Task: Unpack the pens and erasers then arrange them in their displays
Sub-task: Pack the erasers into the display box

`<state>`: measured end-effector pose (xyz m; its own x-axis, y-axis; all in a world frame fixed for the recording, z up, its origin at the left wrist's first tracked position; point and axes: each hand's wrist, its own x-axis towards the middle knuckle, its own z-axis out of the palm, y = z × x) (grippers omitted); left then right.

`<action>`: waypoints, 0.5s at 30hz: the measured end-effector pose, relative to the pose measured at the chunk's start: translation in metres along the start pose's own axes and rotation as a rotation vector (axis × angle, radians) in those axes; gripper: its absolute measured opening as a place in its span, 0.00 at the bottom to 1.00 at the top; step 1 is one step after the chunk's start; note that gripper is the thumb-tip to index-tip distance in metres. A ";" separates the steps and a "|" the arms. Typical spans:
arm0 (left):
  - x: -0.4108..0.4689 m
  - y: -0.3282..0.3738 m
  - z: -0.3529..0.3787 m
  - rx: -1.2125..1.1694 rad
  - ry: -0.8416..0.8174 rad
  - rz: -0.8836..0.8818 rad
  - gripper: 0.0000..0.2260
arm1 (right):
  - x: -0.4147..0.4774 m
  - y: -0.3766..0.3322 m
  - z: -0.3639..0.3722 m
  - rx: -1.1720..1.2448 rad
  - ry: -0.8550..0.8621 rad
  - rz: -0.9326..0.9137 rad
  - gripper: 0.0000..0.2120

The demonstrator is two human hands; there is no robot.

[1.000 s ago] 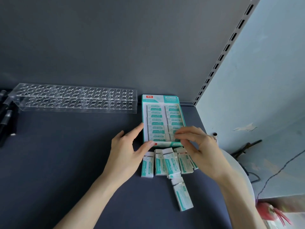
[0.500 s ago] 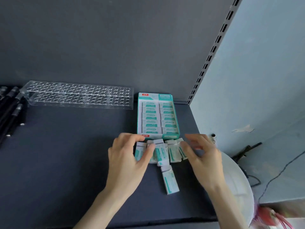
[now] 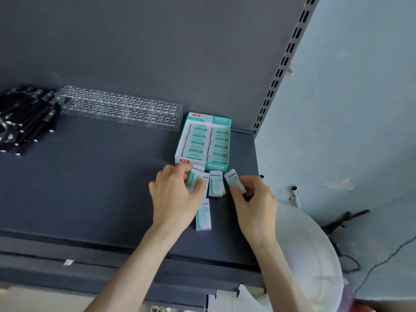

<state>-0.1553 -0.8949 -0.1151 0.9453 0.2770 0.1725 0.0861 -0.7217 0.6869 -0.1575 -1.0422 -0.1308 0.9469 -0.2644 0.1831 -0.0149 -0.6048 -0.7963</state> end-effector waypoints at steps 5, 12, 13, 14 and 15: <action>0.002 0.005 -0.005 -0.178 -0.065 -0.069 0.10 | 0.001 0.003 -0.004 0.182 0.040 0.054 0.10; 0.008 0.008 -0.019 -0.511 -0.125 -0.041 0.02 | 0.010 -0.010 -0.012 0.570 -0.091 0.007 0.06; 0.011 0.011 -0.020 -0.618 -0.152 -0.062 0.03 | 0.014 -0.015 -0.013 0.614 -0.115 -0.015 0.06; 0.013 0.014 -0.021 -0.722 -0.178 -0.086 0.03 | 0.017 -0.019 -0.014 0.625 -0.126 -0.048 0.06; 0.017 0.017 -0.021 -0.813 -0.195 -0.121 0.03 | 0.021 -0.023 -0.013 0.604 -0.128 -0.084 0.07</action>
<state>-0.1446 -0.8893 -0.0854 0.9880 0.1542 -0.0086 0.0075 0.0077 0.9999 -0.1414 -1.0440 -0.1008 0.9684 -0.1195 0.2188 0.2105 -0.0781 -0.9745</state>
